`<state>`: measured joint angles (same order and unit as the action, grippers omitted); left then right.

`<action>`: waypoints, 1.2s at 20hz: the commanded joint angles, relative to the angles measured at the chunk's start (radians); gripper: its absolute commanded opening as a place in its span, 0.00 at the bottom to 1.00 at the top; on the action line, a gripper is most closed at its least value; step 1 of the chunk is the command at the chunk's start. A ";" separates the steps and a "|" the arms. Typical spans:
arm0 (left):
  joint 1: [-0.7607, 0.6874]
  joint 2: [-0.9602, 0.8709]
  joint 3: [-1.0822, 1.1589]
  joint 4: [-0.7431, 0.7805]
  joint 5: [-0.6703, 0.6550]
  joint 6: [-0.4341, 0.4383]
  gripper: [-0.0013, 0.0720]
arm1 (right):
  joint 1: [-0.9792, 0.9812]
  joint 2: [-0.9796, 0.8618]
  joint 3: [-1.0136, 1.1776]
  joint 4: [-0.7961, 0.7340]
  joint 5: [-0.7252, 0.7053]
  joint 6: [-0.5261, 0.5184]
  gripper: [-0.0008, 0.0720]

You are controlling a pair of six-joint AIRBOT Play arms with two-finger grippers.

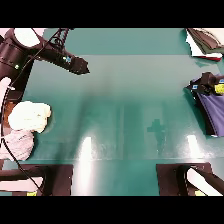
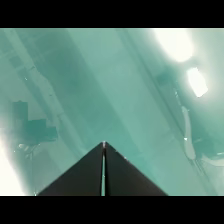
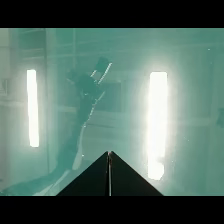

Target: Fold the shirts.

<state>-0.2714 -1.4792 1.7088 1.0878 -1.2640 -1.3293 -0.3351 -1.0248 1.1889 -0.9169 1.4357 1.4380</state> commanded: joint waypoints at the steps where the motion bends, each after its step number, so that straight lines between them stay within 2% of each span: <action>1: 0.000 0.000 0.000 0.000 0.000 0.000 0.05 | 0.001 0.000 0.000 0.000 0.000 0.000 0.04; 12: 0.000 0.000 0.000 0.000 0.000 0.000 0.05 | 0.001 0.000 0.000 0.000 -0.001 0.000 0.04; 15: 0.000 0.000 0.000 -0.008 0.023 0.000 0.05 | 0.001 0.000 0.000 0.001 -0.134 -0.014 0.04; 17: 0.000 0.000 0.001 -0.009 0.063 0.001 0.05 | 0.001 0.000 0.000 0.001 -0.154 -0.014 0.04; 19: 0.026 0.002 0.038 0.003 0.005 -0.030 0.05 | 0.001 0.000 0.000 0.001 -0.161 -0.014 0.04; 22: 0.095 0.056 0.105 0.171 -0.159 -0.088 0.05 | 0.001 0.000 0.000 0.001 -0.148 -0.014 0.04; 24: 0.126 0.121 0.101 0.456 -0.281 -0.143 0.07 | 0.001 0.000 0.000 0.001 -0.133 -0.015 0.04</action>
<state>-0.1883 -1.4166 1.7893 1.2552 -1.3846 -1.4010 -0.3351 -1.0248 1.1889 -0.9157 1.2949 1.4242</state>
